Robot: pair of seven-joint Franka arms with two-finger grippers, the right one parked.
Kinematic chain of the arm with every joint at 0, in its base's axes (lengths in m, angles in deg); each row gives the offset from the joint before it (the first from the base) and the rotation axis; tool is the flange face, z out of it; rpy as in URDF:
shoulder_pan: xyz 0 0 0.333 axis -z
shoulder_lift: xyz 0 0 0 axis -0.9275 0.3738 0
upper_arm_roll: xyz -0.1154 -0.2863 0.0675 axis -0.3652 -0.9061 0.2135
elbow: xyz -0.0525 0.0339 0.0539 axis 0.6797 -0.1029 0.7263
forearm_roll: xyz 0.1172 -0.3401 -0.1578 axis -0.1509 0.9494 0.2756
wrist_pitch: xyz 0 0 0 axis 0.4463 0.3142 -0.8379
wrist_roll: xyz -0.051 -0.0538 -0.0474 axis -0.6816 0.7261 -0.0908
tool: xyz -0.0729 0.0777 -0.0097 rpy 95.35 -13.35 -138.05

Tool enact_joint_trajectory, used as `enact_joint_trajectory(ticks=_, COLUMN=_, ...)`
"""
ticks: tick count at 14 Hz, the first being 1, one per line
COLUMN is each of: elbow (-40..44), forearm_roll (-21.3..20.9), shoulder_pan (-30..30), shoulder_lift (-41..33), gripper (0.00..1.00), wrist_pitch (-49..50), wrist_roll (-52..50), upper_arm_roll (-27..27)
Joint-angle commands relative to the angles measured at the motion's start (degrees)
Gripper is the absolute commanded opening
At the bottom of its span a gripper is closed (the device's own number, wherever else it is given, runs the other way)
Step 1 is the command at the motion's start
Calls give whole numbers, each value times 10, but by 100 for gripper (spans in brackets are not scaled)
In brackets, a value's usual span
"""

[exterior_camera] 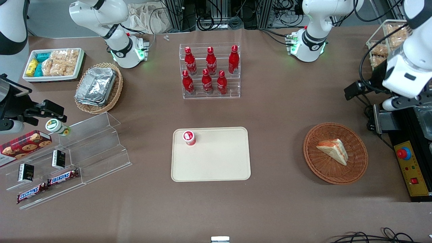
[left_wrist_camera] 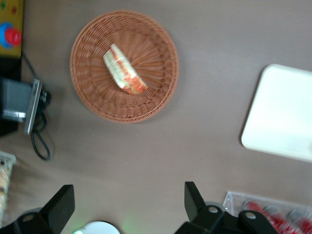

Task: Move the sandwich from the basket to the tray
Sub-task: 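Move the left gripper over the sandwich in the wicker basket, then lower the open left gripper and close it on the wrapped sandwich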

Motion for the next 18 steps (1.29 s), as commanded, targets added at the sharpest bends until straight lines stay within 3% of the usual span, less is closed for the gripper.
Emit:
enact_joint_trajectory(ticks=1, elbow=10, forearm_roll=-7, shoulder_pan=-9, shoulder_lift=40, gripper=100, wrist_pitch=-26, wrist_roll=-81, upper_arm_roll=23)
enact_joint_trajectory(ticks=5, elbow=-82, forearm_roll=-7, shoulder_pan=4, shoulder_lift=47, gripper=100, wrist_pitch=-126, wrist_roll=-142, upper_arm_roll=78)
enact_joint_trajectory(ticks=8, elbow=-136, forearm_roll=-7, shoulder_pan=4, shoulder_lift=94, gripper=100, wrist_pitch=-212, wrist_roll=-186, upper_arm_roll=92)
enact_joint_trajectory(ticks=14, elbow=-140, forearm_roll=4, shoulder_pan=11, shoulder_lift=204, gripper=100, wrist_pitch=-319, wrist_roll=-277, upper_arm_roll=89)
enact_joint_trajectory(ticks=18, elbow=-151, forearm_roll=4, shoulder_pan=12, shoulder_lift=251, gripper=100, wrist_pitch=-375, wrist_roll=-286, upper_arm_roll=89)
